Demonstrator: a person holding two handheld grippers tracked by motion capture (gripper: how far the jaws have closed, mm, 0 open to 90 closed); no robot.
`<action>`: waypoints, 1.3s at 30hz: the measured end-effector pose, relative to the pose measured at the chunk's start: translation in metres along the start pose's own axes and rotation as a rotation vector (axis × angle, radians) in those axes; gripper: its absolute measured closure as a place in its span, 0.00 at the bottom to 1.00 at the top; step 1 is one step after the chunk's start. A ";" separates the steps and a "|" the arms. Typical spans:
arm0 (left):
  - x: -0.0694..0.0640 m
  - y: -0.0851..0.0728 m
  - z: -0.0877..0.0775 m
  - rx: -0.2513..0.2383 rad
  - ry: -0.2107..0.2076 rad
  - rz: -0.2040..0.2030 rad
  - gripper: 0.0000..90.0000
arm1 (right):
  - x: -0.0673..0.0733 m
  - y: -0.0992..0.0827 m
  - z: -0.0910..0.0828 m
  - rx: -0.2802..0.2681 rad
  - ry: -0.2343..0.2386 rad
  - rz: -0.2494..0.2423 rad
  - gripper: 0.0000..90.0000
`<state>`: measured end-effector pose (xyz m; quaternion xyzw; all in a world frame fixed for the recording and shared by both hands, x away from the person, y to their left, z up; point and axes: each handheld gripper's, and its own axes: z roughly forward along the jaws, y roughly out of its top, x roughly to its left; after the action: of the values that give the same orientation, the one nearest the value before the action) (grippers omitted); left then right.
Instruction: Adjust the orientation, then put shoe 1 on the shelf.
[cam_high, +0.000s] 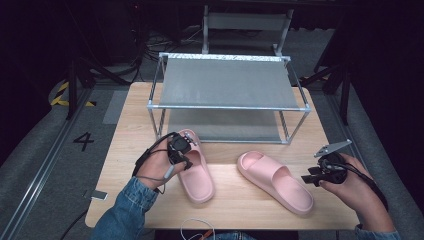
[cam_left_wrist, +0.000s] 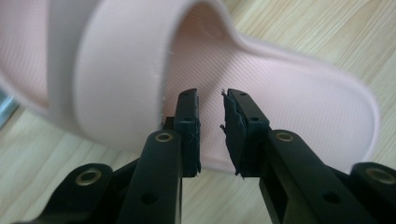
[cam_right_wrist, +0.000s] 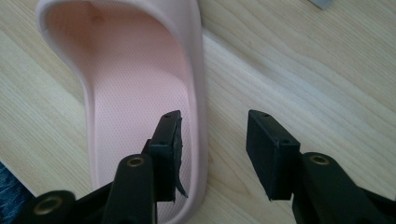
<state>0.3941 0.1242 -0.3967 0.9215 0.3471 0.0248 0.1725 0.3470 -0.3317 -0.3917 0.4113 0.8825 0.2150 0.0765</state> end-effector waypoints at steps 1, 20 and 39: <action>0.003 -0.004 -0.002 0.004 0.003 -0.015 0.83 | 0.000 0.002 0.001 0.000 0.000 -0.006 0.63; 0.008 -0.013 -0.007 0.032 0.007 -0.080 0.60 | 0.001 0.008 0.005 0.003 0.011 -0.023 0.63; -0.001 -0.003 0.000 0.012 0.022 -0.061 0.91 | 0.000 0.000 0.001 -0.003 -0.002 -0.007 0.63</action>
<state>0.3913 0.1253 -0.3971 0.9112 0.3770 0.0275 0.1640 0.3477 -0.3314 -0.3924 0.4081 0.8836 0.2155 0.0787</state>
